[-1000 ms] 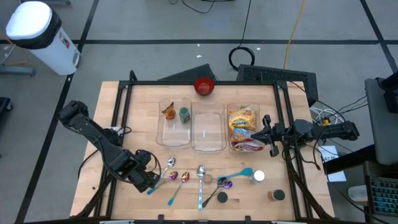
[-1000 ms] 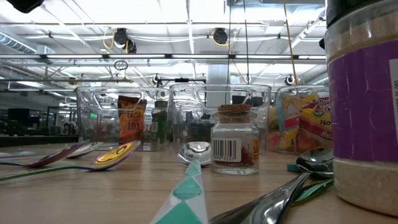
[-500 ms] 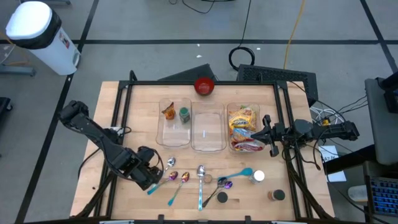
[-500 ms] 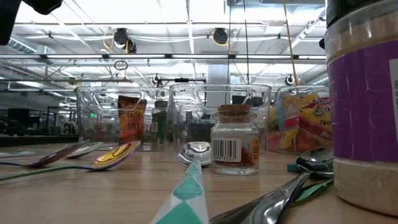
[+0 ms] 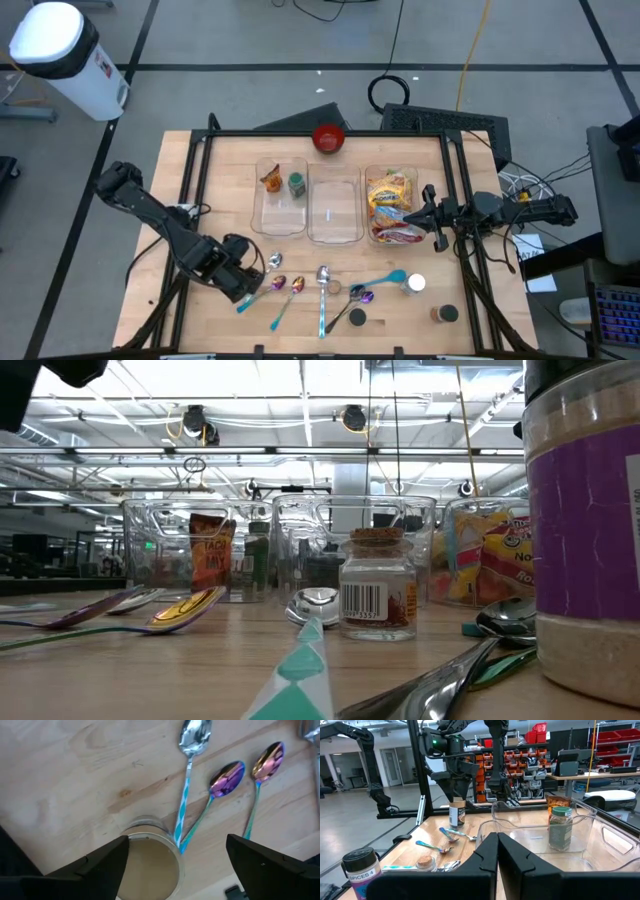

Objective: Pick & Place Food Item
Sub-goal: Put the gold seasoning bottle into the left transparent bin

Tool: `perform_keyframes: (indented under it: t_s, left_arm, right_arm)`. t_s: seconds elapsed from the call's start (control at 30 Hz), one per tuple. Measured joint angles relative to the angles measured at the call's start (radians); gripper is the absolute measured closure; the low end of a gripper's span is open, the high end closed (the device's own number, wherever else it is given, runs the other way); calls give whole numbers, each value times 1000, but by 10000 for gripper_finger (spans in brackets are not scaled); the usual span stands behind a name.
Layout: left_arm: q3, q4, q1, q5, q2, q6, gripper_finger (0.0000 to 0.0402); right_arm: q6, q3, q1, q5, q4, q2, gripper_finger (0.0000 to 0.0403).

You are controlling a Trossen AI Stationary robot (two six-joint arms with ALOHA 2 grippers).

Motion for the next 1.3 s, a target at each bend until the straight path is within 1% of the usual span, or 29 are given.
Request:
perform_keyframes:
  t_s: [0.13, 0.37, 0.47, 0.67, 0.8, 0.93, 1.13, 1.3]
  left_arm:
    - [0, 27, 25, 31, 0, 50, 44]
    - [0, 163, 45, 54, 0, 215, 29]
    - [0, 191, 45, 64, 0, 254, 25]
    - [0, 170, 45, 71, 0, 258, 31]
    - [1, 153, 45, 65, -1, 258, 28]
    - [1, 146, 45, 43, -8, 259, 26]
    - [1, 148, 45, -34, -50, 285, 32]
    - [1, 107, 41, -44, -66, 271, 26]
  right_arm:
    - [0, 0, 0, 0, 0, 0, 403]
    - [0, 0, 0, 0, 0, 0, 403]
    - [0, 0, 0, 0, 0, 0, 403]
    - [0, 0, 0, 0, 0, 0, 403]
    - [0, 0, 0, 0, 0, 0, 403]
    - [0, 0, 0, 0, 0, 0, 403]
    - [0, 0, 0, 0, 0, 0, 403]
    - [0, 0, 0, 0, 0, 0, 403]
